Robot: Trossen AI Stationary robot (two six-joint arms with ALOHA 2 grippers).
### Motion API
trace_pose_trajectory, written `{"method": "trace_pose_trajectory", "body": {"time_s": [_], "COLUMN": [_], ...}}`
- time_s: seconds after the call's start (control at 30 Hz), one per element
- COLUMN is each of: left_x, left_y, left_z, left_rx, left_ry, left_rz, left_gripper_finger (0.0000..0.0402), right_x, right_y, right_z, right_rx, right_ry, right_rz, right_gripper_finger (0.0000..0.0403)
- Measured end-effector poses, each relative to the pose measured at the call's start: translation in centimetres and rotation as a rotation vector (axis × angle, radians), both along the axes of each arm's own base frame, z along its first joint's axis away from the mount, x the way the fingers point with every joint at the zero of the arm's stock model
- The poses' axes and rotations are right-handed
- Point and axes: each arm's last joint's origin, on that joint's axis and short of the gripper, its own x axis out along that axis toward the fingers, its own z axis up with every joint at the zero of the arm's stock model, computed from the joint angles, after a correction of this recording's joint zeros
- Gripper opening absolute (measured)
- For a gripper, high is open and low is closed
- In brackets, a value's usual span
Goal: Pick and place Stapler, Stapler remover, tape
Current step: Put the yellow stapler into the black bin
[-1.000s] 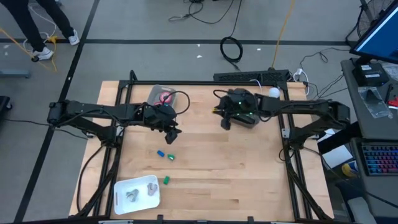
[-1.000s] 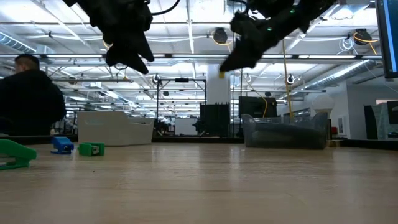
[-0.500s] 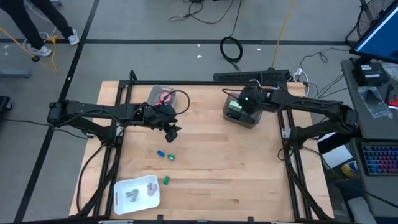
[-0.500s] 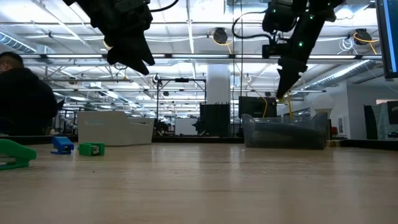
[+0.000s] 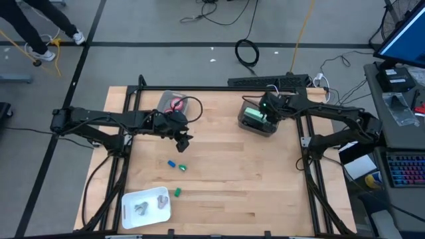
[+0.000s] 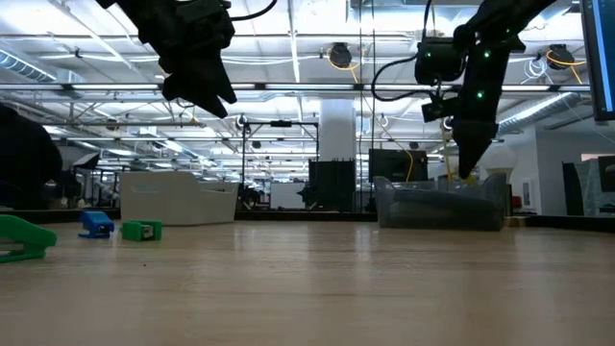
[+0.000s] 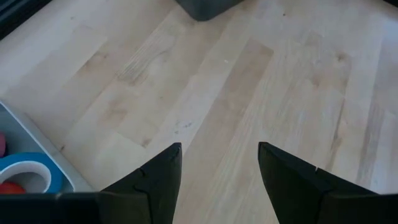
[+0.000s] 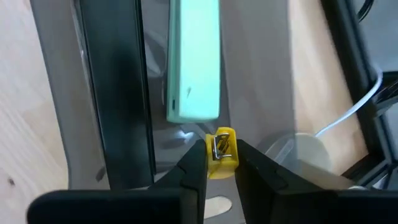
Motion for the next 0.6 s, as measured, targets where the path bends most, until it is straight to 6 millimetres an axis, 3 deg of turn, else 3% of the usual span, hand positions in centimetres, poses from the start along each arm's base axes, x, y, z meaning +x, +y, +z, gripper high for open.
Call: {"method": "trace_pose_trajectory", "body": {"time_s": [0.6], "left_x": [0.0], "left_y": [0.1], "left_z": [0.0], "left_rx": [0.025], "left_ry": [0.002], "left_rz": [0.021], "left_gripper_finger": [0.0216], "right_x": [-1.0], "right_y": [0.6], "right_z": [-3.0], "right_rx": [0.022], "right_ry": [0.040], "right_rz": [0.001], "right_gripper_finger": [0.0057]}}
